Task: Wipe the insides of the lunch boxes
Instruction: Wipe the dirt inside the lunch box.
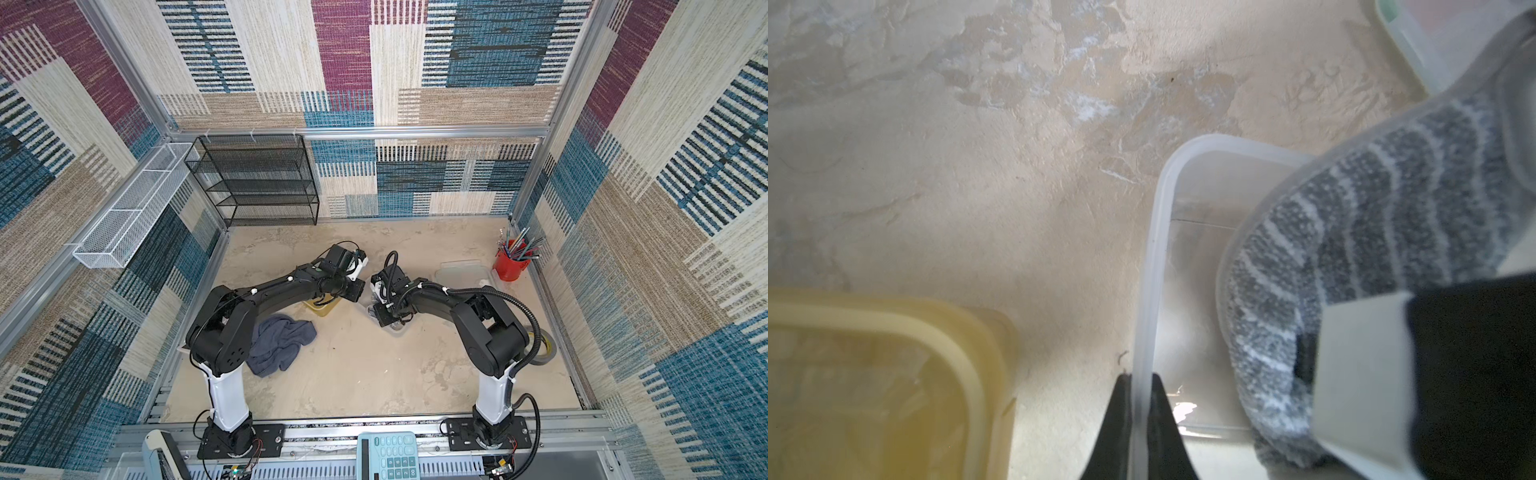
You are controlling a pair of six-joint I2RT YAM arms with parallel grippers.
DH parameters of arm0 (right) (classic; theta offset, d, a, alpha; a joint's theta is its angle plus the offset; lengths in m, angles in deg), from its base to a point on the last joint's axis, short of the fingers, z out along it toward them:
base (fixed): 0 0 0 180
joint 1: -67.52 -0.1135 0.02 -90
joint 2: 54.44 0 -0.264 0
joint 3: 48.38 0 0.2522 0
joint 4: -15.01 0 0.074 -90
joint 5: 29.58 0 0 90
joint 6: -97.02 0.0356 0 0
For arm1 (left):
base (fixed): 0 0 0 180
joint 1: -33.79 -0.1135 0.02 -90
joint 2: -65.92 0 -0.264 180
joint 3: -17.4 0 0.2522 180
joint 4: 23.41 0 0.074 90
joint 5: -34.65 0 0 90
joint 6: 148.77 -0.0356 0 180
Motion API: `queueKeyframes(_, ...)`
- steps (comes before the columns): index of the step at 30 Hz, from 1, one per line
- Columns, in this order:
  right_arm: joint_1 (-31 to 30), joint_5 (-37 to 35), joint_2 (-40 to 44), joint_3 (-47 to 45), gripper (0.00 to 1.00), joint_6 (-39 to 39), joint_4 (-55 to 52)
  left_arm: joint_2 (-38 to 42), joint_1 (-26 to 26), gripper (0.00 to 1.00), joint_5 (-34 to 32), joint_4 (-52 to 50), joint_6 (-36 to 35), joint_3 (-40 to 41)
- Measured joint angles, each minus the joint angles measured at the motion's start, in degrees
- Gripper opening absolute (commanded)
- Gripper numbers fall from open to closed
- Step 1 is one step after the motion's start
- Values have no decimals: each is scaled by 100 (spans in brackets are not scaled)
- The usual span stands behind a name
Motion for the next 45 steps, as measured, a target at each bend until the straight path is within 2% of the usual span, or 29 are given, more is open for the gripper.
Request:
queueKeyframes(10, -4, -387, 243, -205, 1, -299, -192, -22, -28, 0, -39, 105, -81, -15)
queueKeyframes(22, -37, -1502, -22, 225, 0, -55, -621, -55, -48, 0, -4, 275, -105, 28)
queueKeyframes(28, -22, -1495, -50, 348, 0, -129, -675, -15, -42, 0, 22, 455, -94, 146)
queueKeyframes(32, -39, -1794, -223, 424, 2, -72, -876, -9, -33, 0, 17, 466, -85, 164)
queueKeyframes(35, -52, -2229, -243, 459, 3, -44, -940, -9, -15, 0, 22, 584, -85, 164)
queueKeyframes(41, -52, -3742, -459, 688, 5, -81, -938, -9, 33, 0, 59, 1027, -55, 179)
queueKeyframes(45, -63, -4350, -603, 796, 6, -245, -881, -15, 28, 0, 173, 1207, -61, 229)
